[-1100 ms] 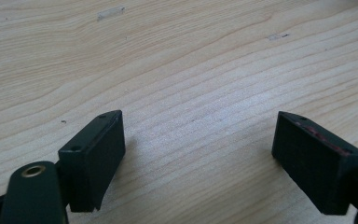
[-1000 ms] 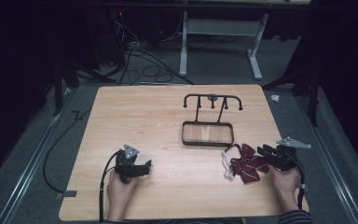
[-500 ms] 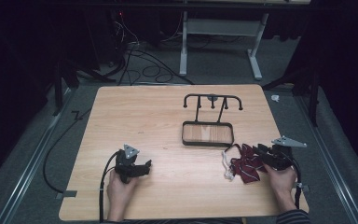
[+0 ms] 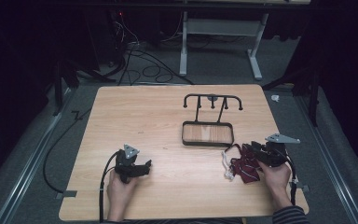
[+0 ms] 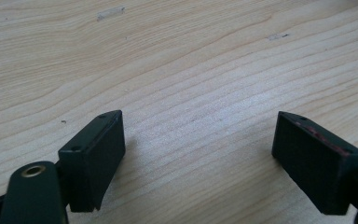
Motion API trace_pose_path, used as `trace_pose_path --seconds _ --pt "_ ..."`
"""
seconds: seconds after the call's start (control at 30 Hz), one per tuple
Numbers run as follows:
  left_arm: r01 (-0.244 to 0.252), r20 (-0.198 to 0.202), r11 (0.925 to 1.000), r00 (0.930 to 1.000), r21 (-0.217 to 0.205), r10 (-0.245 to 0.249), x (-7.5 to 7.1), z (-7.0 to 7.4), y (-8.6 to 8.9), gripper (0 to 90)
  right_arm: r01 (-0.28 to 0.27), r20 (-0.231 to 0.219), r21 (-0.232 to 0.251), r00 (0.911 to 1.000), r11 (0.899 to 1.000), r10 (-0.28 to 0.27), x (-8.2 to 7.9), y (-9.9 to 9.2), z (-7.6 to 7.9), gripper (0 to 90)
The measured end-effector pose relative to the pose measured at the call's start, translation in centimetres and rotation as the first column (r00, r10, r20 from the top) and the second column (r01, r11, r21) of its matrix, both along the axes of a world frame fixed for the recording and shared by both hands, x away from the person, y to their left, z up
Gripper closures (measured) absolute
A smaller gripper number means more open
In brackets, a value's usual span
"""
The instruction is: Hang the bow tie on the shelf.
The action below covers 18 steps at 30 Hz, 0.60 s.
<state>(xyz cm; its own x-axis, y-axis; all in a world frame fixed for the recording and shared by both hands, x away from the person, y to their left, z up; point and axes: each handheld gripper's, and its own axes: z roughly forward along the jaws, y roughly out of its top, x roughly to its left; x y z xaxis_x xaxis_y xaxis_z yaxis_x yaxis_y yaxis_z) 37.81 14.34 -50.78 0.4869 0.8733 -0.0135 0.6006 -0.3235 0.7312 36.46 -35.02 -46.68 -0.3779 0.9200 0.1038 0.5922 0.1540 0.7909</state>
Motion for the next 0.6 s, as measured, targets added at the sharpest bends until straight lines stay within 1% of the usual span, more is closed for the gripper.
trace_pose_path --seconds 0.13,0.6 --pt "0.000 -0.001 1.0000 1.0000 0.001 0.000 0.0 0.0 0.0 17.5 -0.007 0.000 -0.002 1.0000 1.000 0.007 0.3 0.3 0.1 69.9" --pt "0.000 0.000 1.0000 1.0000 0.001 0.000 0.0 0.0 0.0 17.5 -0.029 -0.030 -0.021 0.9992 0.999 0.028 1.7 1.6 -0.1 71.4"
